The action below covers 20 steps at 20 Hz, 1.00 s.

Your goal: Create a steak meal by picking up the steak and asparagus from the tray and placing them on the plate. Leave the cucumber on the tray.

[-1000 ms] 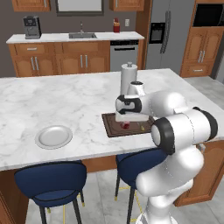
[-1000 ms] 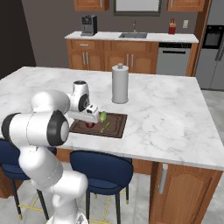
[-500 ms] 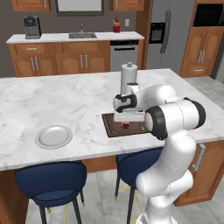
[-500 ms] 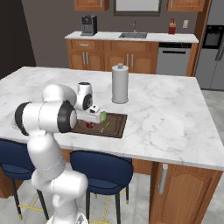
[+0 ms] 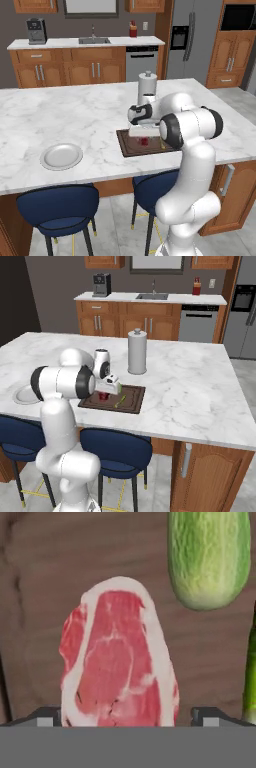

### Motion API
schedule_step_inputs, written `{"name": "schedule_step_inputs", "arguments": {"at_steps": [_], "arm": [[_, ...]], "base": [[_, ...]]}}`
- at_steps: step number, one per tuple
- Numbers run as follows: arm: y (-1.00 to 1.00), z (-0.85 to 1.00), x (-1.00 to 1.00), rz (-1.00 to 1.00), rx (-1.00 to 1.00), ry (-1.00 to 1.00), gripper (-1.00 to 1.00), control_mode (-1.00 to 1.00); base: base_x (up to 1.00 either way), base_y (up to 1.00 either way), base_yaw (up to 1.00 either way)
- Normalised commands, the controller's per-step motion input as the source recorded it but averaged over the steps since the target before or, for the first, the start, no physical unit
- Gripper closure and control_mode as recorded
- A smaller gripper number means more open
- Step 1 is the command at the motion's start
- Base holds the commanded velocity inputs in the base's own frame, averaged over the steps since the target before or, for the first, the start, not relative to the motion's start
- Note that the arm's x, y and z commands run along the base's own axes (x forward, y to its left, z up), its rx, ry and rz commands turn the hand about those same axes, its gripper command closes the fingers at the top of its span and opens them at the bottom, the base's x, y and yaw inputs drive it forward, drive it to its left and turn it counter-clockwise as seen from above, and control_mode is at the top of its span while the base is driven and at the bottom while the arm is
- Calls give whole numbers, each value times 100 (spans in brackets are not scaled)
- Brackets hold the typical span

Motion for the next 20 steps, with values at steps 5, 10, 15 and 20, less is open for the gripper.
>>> {"name": "schedule_step_inputs", "arguments": {"at_steps": [5, 10, 15, 20], "arm": [[0, -26, 46, 0, 0, 3, -100, -100], [11, -38, 19, 0, -2, 1, -100, -100], [12, -61, -16, 0, -5, 1, 100, -100], [0, -57, -66, -2, 0, -4, 100, -100]], "base": [[0, 0, 0], [0, 0, 0], [0, 0, 0], [0, 0, 0]]}}
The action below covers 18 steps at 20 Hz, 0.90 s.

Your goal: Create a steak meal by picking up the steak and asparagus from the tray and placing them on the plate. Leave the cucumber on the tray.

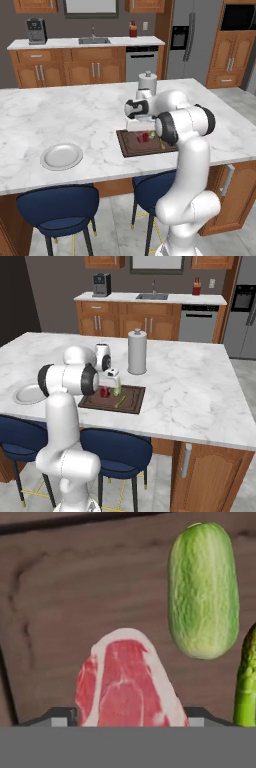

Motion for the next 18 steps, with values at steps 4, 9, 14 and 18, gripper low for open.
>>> {"name": "schedule_step_inputs", "arguments": {"at_steps": [4, 9, 14, 18], "arm": [[-1, 8, -68, -1, 4, -19, 100, -100], [16, 72, -63, 0, 1, -28, 100, -100], [52, 87, -44, 0, 9, -15, 100, -100], [64, 69, -21, 0, 15, 0, 100, -100]], "base": [[0, 0, 0], [0, 0, 0], [0, 0, 0], [0, 0, 0]]}}
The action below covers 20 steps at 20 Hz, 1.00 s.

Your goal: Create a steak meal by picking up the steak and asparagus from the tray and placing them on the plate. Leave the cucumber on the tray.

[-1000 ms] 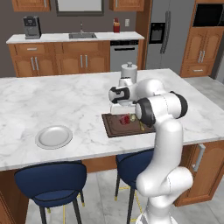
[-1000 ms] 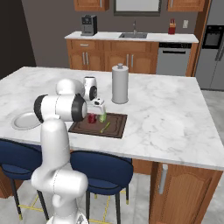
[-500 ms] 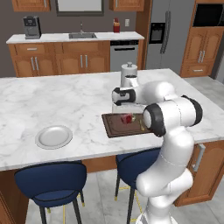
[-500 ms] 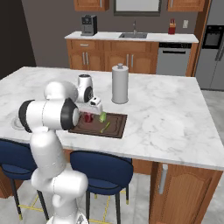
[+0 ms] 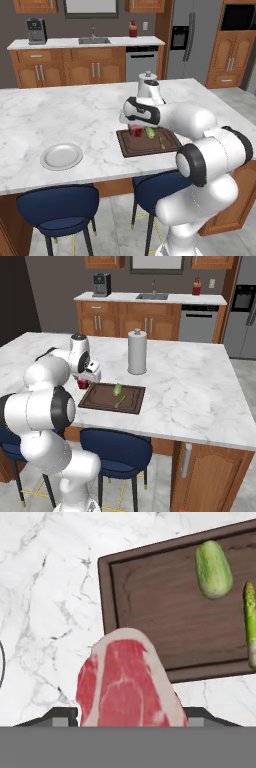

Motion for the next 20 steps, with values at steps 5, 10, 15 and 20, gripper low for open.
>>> {"name": "schedule_step_inputs", "arguments": {"at_steps": [5, 10, 15, 20], "arm": [[70, 46, -7, 0, 19, 4, 100, -100], [83, 4, -2, 3, 12, 13, 100, -100], [91, -1, 4, 2, 1, 15, 100, -100], [98, -8, 11, 0, -1, 9, 100, -100]], "base": [[0, 0, 0], [0, 0, 0], [0, 0, 0], [0, 0, 0]]}}
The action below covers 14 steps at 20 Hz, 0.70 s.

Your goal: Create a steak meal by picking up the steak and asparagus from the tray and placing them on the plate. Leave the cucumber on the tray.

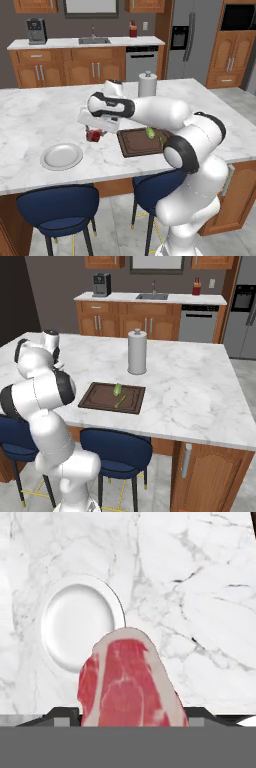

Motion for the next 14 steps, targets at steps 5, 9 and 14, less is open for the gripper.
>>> {"name": "schedule_step_inputs", "arguments": {"at_steps": [5, 9, 14], "arm": [[90, -27, 21, 0, -2, 5, 100, -100], [73, -35, 28, 0, 0, 0, 100, -100], [63, -28, 33, 0, -2, 0, 100, -100]], "base": [[0, 0, 0], [0, 0, 0], [0, 0, 0]]}}
